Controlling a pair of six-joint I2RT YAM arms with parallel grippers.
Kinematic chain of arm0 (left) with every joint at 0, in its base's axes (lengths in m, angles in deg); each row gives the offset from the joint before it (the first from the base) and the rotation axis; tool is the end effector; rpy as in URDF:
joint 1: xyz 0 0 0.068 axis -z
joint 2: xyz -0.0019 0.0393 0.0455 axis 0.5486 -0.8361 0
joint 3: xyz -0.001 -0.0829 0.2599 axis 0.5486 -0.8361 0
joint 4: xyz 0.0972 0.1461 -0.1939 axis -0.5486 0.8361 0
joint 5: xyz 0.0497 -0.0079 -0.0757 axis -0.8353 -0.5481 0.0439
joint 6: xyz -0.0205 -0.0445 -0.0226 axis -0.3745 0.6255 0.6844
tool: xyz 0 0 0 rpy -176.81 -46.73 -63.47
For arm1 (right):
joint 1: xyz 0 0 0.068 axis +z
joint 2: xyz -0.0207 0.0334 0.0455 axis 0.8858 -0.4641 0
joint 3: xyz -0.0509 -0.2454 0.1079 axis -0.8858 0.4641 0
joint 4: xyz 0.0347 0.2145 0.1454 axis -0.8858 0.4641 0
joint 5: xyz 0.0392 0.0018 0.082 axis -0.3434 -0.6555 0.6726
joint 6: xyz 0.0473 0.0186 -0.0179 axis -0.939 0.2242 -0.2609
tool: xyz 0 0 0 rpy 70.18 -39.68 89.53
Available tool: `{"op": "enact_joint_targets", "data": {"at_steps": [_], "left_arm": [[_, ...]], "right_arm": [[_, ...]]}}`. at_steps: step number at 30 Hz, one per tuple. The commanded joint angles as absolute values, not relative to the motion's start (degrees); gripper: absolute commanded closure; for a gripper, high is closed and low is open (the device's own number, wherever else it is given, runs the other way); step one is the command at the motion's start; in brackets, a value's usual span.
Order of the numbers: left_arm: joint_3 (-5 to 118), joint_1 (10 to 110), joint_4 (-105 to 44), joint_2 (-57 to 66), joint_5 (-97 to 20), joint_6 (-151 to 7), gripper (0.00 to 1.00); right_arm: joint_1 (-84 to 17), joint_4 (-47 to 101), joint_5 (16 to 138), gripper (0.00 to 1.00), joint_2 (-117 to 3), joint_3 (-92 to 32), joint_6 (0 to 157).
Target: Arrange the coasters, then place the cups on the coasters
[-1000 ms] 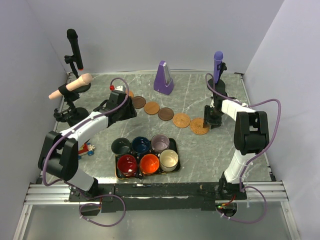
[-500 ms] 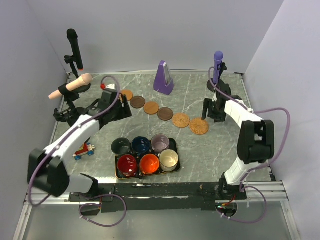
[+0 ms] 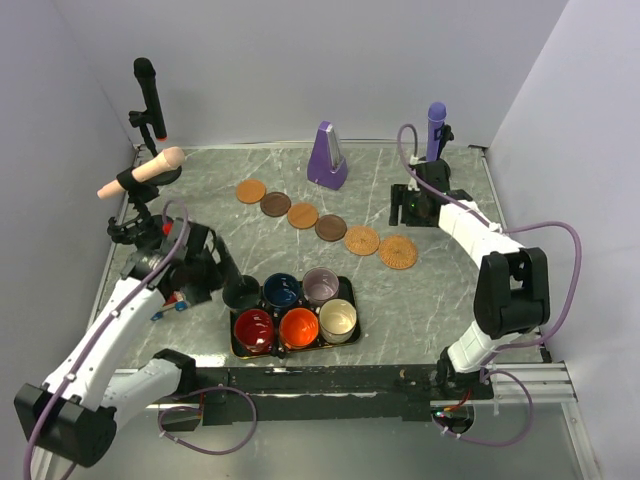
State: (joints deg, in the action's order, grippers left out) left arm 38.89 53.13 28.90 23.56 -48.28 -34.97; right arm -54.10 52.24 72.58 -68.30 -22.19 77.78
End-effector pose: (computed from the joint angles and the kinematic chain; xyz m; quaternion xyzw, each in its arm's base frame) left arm 0.1665 -0.0591 0.2927 -0.2424 0.9325 -0.1398 0.2284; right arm 0.3444 0.0520 0.2450 -0.0132 0.9411 0.0733 0.3298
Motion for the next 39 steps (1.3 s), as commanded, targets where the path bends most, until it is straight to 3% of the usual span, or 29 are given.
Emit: {"op": "enact_joint_targets", "data": {"at_steps": [1, 6, 16, 18, 22, 33, 39], "left_arm": [[33.75, 53.05, 34.31, 27.16, -40.43, -27.74, 0.12], [29.27, 53.14, 31.59, 26.21, -40.17, -28.18, 0.14], [28.39, 52.43, 24.04, 19.17, -44.3, -29.67, 0.3], [27.94, 52.08, 22.45, 17.5, -44.56, -29.67, 0.35], [29.43, 51.56, 22.97, 15.3, -46.58, -29.85, 0.57], [34.97, 50.41, 24.46, 14.86, -54.49, -28.18, 0.98], [36.2, 50.41, 23.59, 16.7, -55.02, -29.14, 0.99]], "right_arm": [[-51.28, 49.16, 71.9, 0.23, -68.86, -24.76, 77.84], [-48.29, 48.02, 71.47, 0.24, -68.43, -23.36, 77.75], [-46.97, 48.45, 71.73, 0.26, -68.78, -24.76, 78.72], [-46.97, 48.45, 71.55, 0.26, -68.95, -25.11, 78.98], [-46.88, 48.89, 71.64, 0.27, -69.65, -26.34, 78.98], [-46.79, 48.98, 70.76, 0.27, -70.97, -27.31, 79.86], [-46.79, 48.98, 70.5, 0.27, -71.68, -28.36, 80.3]]}}
